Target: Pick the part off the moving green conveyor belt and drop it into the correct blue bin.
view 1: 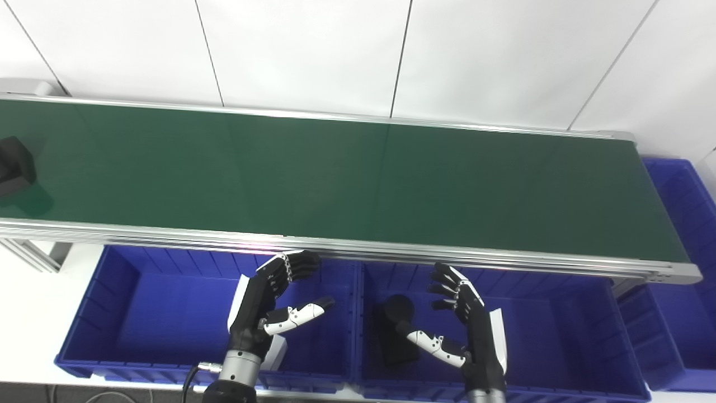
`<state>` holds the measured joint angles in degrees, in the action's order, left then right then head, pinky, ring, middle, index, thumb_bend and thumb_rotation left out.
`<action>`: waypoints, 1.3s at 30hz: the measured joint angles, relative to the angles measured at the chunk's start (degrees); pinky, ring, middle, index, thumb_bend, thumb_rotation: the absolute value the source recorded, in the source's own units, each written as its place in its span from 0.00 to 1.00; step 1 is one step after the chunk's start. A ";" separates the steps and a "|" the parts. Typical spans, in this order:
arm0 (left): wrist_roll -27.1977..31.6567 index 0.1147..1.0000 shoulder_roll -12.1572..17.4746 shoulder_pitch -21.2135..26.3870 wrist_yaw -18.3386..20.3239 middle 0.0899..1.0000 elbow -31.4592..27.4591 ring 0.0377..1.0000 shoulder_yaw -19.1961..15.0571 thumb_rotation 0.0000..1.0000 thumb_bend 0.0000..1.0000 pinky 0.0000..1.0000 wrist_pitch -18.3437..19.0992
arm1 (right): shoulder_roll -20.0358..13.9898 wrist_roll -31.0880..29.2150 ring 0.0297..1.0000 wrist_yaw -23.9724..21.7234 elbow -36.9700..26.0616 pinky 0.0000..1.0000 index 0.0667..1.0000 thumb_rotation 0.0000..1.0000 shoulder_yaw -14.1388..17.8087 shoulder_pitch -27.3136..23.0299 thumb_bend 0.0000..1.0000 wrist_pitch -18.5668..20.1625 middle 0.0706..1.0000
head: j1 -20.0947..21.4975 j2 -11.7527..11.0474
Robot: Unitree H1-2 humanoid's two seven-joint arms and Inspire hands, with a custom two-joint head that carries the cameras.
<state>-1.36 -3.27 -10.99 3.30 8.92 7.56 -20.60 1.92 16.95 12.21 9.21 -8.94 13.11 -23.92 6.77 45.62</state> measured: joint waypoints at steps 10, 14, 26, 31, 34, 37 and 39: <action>-0.01 0.62 0.01 -0.03 0.00 0.66 0.00 0.67 0.13 0.00 0.58 0.71 0.00 | -0.01 -0.60 0.70 -0.02 0.19 0.59 0.78 0.08 0.00 0.01 0.65 0.00 0.75 | -0.18 -0.18; 0.07 0.62 0.01 -0.03 0.08 0.65 0.00 0.67 0.26 0.00 0.58 0.70 0.00 | -0.01 -0.59 0.70 -0.02 0.19 0.59 0.78 0.09 0.00 0.01 0.66 0.00 0.75 | -0.18 -0.35; 0.47 0.62 -0.01 -0.03 0.10 0.66 0.00 0.67 0.35 0.00 0.57 0.71 0.01 | -0.03 -0.58 0.69 -0.03 0.23 0.58 0.78 0.08 0.04 0.01 0.65 0.00 0.75 | -0.53 -0.35; 1.24 0.62 0.04 0.00 0.40 0.64 0.01 0.65 0.38 0.00 0.57 0.67 0.01 | -0.03 -0.24 0.69 -0.03 0.51 0.57 0.78 0.08 0.02 -0.08 0.65 0.00 0.74 | -0.44 -0.53; 1.24 0.62 0.07 0.03 0.45 0.64 0.08 0.64 0.44 0.00 0.57 0.66 0.00 | -0.02 -0.18 0.69 -0.03 0.62 0.57 0.78 0.08 -0.02 -0.09 0.65 0.00 0.74 | -0.44 -0.53; 1.25 0.62 0.09 0.07 0.54 0.64 0.16 0.63 0.51 0.00 0.57 0.65 0.00 | -0.02 -0.22 0.69 -0.04 0.62 0.58 0.78 0.08 -0.06 -0.10 0.65 0.00 0.74 | -0.44 -0.62; 1.26 0.62 0.09 0.10 0.61 0.64 0.17 0.63 0.51 0.00 0.58 0.65 0.00 | -0.03 -0.33 0.69 -0.08 0.62 0.58 0.78 0.08 -0.16 -0.10 0.65 0.00 0.74 | -0.53 -0.62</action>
<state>-0.10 -3.17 -10.89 3.90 9.08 8.07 -20.61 1.89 16.62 12.14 9.84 -9.10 13.01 -23.92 6.24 45.00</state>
